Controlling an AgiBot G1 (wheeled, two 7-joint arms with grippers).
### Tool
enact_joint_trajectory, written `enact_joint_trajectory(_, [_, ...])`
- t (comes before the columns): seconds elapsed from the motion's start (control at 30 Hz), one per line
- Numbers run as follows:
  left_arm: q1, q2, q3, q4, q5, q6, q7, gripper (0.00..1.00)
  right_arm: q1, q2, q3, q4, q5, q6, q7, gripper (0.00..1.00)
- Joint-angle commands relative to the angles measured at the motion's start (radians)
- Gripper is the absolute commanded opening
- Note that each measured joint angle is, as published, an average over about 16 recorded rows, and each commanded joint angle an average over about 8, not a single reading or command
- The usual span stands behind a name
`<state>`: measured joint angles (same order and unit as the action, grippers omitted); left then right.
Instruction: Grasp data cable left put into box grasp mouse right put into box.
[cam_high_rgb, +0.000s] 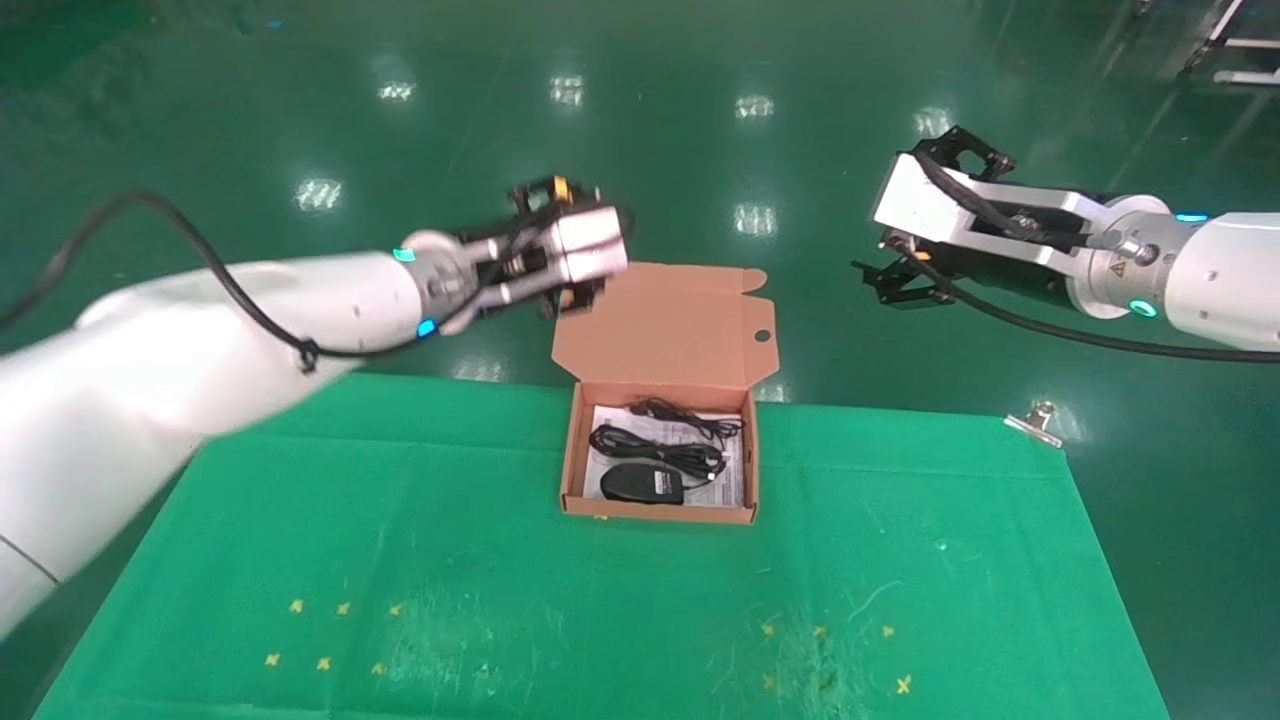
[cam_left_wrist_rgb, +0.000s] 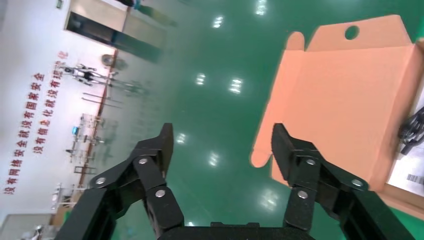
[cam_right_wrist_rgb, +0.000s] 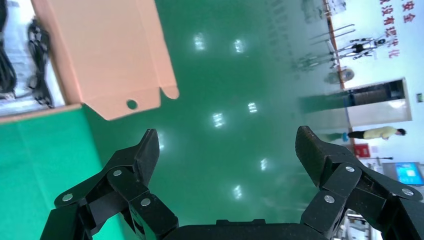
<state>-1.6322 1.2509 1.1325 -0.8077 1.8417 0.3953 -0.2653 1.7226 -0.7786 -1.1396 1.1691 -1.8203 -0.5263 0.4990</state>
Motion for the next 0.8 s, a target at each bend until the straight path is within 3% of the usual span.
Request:
enact_joint_trajectory(0.03, [-0.022, 0.000, -0.005, 0.007, 0.011, -0.025, -0.005, 1.00, 0.017, -0.003, -0.007, 0.006, -0.019, -0.001, -0.012, 1.00])
enact_joint_trajectory(0.8, [0.202, -0.254, -0.343, -0.184, -0.431, 0.414, 0.028, 1.00, -0.241, 0.063, 0.332, 0.050, 0.413, -0.382, -0.129, 1.00])
